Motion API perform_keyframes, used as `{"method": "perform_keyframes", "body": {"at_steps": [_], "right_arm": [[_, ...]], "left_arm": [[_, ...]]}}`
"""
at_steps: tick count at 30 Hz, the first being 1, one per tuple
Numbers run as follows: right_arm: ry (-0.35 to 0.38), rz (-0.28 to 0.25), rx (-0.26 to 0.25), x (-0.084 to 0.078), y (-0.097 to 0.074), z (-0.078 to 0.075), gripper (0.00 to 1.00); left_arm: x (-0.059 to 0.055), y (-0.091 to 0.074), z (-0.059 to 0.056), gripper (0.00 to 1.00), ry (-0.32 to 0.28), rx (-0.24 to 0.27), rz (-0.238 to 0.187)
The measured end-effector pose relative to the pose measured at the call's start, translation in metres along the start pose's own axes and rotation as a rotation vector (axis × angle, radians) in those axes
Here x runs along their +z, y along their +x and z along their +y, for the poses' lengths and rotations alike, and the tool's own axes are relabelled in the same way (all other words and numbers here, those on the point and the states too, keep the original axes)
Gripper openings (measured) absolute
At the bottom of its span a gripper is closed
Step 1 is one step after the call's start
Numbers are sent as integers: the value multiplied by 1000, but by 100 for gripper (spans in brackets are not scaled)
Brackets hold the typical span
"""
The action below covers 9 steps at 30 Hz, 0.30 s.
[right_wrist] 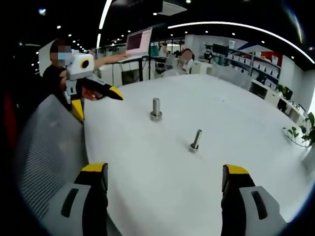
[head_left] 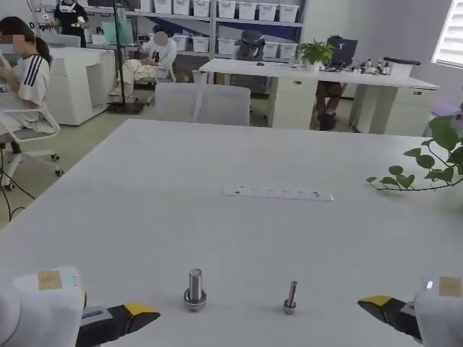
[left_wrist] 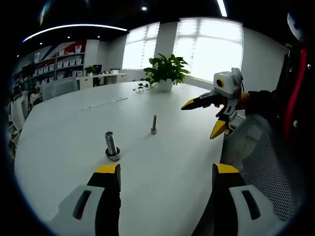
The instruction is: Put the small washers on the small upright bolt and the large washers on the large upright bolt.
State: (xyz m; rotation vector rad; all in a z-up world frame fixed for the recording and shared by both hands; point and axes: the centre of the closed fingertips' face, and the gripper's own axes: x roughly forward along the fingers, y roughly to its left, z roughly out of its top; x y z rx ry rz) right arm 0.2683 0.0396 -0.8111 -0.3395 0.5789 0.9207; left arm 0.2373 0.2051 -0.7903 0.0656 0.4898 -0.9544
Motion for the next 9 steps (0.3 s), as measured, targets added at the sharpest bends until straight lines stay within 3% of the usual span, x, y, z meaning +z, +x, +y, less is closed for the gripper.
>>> {"method": "perform_keyframes", "body": {"at_steps": [9], "right_arm": [[-9, 9, 17, -1, 2, 8, 97]], "left_arm": [[-3, -1, 0, 75, -11, 2, -2]]}}
